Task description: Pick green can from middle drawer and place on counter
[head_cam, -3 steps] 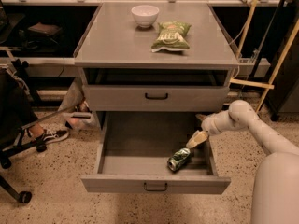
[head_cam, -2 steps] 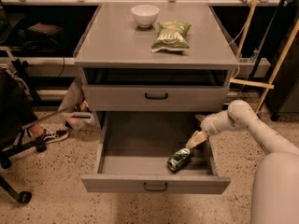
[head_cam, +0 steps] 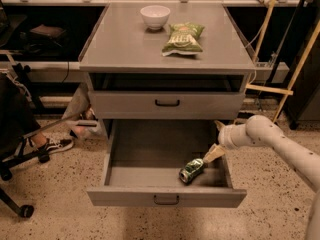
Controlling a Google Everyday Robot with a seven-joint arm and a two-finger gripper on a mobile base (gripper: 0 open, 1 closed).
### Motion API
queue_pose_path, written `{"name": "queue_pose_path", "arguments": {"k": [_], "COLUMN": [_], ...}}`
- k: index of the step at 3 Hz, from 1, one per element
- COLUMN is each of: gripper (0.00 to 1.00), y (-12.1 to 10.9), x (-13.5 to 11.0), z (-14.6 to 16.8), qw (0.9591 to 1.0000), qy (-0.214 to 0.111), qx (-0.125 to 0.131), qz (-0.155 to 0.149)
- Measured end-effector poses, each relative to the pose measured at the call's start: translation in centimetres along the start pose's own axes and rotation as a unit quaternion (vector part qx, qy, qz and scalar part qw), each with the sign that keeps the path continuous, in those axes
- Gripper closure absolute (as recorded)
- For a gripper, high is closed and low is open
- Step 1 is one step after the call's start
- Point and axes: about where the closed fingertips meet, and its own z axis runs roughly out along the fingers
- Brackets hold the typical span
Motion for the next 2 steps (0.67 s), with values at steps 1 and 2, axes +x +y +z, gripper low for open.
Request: {"name": "queue_pose_path", "arguments": {"k": [1, 2], "gripper": [0.00, 0.00], "y": [1.66, 2.08], "x": [0.82, 0.63], "z": [1.31, 2.01], "qw": [0.9993, 0.9991], "qy": [0.020, 0.014], "qx": [0.009, 0.000], "qz": [-0.032, -0.041]}}
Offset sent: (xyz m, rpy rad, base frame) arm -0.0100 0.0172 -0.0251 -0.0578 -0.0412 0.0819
